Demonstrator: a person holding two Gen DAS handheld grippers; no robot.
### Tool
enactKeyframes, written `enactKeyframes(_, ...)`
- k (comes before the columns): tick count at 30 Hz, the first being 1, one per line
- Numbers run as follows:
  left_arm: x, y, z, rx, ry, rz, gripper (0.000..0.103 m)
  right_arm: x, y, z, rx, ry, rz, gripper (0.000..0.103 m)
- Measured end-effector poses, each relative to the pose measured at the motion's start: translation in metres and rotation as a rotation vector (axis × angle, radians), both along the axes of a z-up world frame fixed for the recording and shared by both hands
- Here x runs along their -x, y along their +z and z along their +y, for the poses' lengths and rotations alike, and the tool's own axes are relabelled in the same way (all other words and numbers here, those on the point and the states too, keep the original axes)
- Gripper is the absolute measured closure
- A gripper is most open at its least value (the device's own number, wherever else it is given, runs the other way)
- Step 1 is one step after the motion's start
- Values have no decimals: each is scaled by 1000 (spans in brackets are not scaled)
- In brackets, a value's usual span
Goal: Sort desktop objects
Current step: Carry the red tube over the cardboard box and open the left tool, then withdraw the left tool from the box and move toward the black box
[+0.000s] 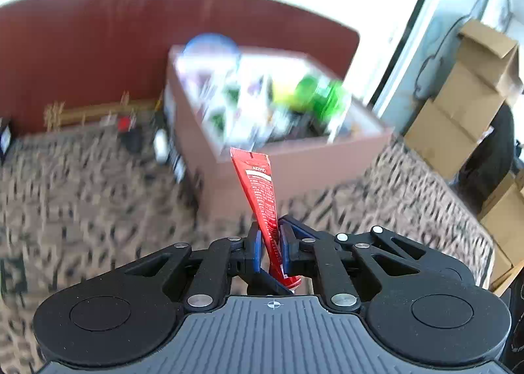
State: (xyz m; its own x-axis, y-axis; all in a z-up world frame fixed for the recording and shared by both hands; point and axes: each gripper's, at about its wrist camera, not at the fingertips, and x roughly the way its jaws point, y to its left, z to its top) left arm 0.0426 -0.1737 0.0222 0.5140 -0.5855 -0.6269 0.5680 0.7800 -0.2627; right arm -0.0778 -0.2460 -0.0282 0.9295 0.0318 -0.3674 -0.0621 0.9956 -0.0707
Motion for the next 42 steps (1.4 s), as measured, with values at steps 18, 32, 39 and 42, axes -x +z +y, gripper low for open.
enactKeyframes(18, -117, 48, -102, 95, -39, -76, 79, -104, 42, -102, 93, -72, -134, 60)
enactKeyframes(32, -110, 9, -89, 110, 25, -159, 0, -102, 1, -100, 167, -119, -159, 5)
enactKeyframes(39, -66, 0, -60, 126, 91, -162, 0, -71, -4, -86, 113, -151, -114, 0)
enactKeyframes(42, -51, -3, -45, 155, 131, -159, 0, -57, -8, -81, 106, -159, -105, 1)
